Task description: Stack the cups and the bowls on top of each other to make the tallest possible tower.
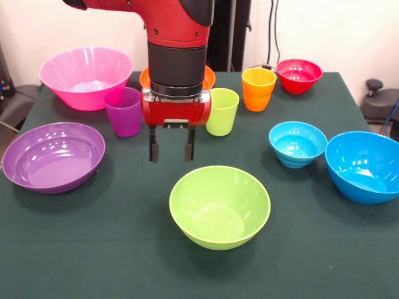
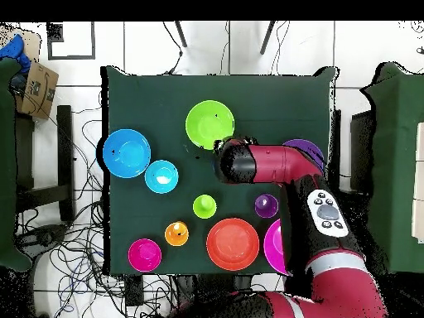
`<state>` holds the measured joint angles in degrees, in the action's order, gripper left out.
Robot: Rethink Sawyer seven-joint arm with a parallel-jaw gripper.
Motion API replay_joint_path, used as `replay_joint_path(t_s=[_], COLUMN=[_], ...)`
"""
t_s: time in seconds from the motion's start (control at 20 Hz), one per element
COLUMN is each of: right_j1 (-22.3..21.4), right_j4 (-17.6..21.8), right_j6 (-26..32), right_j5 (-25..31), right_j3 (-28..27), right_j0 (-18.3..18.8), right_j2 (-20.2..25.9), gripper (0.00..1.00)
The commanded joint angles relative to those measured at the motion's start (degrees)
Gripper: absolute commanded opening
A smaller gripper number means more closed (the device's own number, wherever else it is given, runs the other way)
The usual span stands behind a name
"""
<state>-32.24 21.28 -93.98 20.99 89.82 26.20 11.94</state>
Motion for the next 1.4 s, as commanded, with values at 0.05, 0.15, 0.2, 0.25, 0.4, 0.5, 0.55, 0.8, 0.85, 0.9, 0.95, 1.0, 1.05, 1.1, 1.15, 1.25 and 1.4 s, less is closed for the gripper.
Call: replay_joint_path(t_s=[0.05, 0.15, 0.2, 0.25, 0.4, 0.5, 0.55, 0.8, 0.85, 0.9, 0.95, 1.0, 1.05, 1.1, 1.15, 1.25, 1.4], right_j1=[0.7, 0.6, 0.6, 0.4, -0.8, -1.2, -1.2, 0.8, 1.1, 1.6, 2.0, 2.2, 2.4, 2.5, 2.8, 3.4, 3.5], right_j4=[-7.8, -8.4, -8.7, -9.3, -10.9, -11.8, -12.5, -14.7, -15.0, -15.4, -16.0, -16.6, -17.0, -17.5, -17.9, -18.7, -19.9], right_j6=[-9.3, -9.1, -9.1, -9.3, -10.6, -11.4, -12.2, -13.3, -13.7, -13.9, -14.2, -14.4, -14.6, -14.8, -15.4, -15.4, -15.6], right_j5=[16.2, 15.6, 15.3, 14.8, 14.6, 13.9, 13.7, 12.4, 12.2, 12.4, 12.7, 13.4, 14.0, 14.6, 14.8, 15.3, 16.1], right_j3=[-2.1, -2.1, -2.3, -1.9, -0.9, -0.4, -0.8, -2.1, -2.3, -2.8, -3.2, -3.7, -4.2, -4.7, -5.3, -6.5, -7.4], right_j0=[-0.6, -0.6, -0.6, -0.5, -1.5, -2.0, -2.3, -3.2, -3.4, -3.6, -3.6, -3.6, -3.7, -3.8, -4.1, -4.3, -4.2], right_j2=[-1.6, -2.0, -2.3, -2.4, -3.5, -4.0, -4.4, -5.7, -6.0, -6.2, -6.5, -6.5, -6.7, -6.9, -7.4, -7.4, -7.2], gripper=[1.0, 1.0, 1.0, 1.0, 1.0, 1.0, 1.0, 1.0, 1.0, 1.0, 1.0, 1.0, 1.0, 1.0, 1.0, 1.0, 1.0])
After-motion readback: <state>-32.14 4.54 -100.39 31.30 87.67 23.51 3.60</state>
